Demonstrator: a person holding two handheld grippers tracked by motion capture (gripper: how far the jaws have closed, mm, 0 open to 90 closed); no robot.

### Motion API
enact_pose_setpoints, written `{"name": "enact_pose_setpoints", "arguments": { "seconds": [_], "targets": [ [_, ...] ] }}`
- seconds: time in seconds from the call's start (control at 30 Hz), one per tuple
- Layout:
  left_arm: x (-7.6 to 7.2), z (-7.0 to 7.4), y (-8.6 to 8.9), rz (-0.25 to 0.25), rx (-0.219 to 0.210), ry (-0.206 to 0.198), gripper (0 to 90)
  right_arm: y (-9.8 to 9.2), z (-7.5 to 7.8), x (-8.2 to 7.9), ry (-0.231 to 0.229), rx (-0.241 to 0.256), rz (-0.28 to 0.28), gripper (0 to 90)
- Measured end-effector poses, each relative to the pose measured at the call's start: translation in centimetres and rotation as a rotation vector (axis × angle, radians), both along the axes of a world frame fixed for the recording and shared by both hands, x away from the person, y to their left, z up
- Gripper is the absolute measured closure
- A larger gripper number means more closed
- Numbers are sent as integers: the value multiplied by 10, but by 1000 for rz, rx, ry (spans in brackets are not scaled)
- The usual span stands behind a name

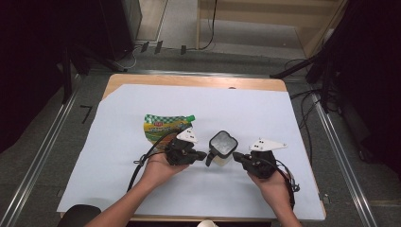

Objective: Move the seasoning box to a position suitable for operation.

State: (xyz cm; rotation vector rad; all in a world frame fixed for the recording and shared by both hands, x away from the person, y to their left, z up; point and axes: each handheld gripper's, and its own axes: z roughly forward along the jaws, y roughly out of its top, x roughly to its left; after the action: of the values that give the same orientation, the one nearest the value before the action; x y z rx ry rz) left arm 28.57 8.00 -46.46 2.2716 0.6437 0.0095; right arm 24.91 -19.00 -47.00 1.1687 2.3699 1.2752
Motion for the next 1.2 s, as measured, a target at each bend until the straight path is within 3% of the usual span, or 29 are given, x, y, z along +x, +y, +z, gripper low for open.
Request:
{"name": "enact_pose_setpoints", "arguments": {
  "seconds": [0.5, 0.77, 1.2],
  "targets": [
    [-3, -7, -6, 0, -47, 26, 900, 3, -3, 2, 1, -24, -9, 900],
    [-5, -9, -13, -22, -49, 23, 900, 0, -4, 6, -5, -26, -17, 900],
    [-11, -12, -32, -53, -77, 34, 900, 2, -7, 16, -4, -16, -84, 900]
  ]
}}
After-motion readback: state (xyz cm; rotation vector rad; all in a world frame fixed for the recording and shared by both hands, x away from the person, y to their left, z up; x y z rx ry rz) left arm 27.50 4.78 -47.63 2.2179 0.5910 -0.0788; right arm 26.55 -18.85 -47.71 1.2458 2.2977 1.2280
